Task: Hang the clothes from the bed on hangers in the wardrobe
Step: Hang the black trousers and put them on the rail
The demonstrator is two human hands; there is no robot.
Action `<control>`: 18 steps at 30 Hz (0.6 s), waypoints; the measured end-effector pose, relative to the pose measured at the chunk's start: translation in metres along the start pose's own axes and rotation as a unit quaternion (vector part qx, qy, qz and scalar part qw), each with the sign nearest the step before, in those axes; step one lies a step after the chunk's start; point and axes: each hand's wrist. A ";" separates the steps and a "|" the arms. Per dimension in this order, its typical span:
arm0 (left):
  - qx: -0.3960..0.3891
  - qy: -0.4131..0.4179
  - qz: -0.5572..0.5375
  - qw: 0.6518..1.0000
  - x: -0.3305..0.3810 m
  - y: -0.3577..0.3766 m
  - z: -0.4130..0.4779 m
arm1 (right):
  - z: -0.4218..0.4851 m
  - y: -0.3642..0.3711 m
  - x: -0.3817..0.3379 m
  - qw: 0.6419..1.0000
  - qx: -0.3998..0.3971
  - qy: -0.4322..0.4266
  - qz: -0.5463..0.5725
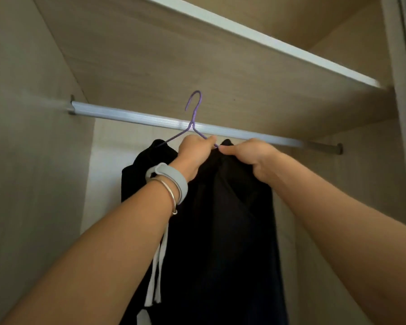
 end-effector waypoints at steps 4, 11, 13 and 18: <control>0.034 -0.054 -0.054 0.996 0.001 -0.030 0.020 | 0.018 0.038 -0.012 0.993 -0.074 0.000 0.094; 0.107 -0.089 -0.070 0.988 -0.018 -0.088 0.025 | 0.015 0.106 -0.018 0.982 -0.138 -0.032 0.128; 0.132 -0.086 -0.053 0.986 -0.022 -0.104 0.017 | 0.007 0.122 -0.014 0.975 -0.176 -0.035 0.129; 0.198 -0.107 -0.027 0.974 -0.033 -0.140 -0.001 | -0.012 0.147 -0.013 0.955 -0.261 -0.030 0.139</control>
Point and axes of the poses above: each hand's wrist, its own z-axis towards the middle knuckle, its own y-axis out of the palm, x = y × z, and after that the axes turned 4 degrees about -x, right-handed
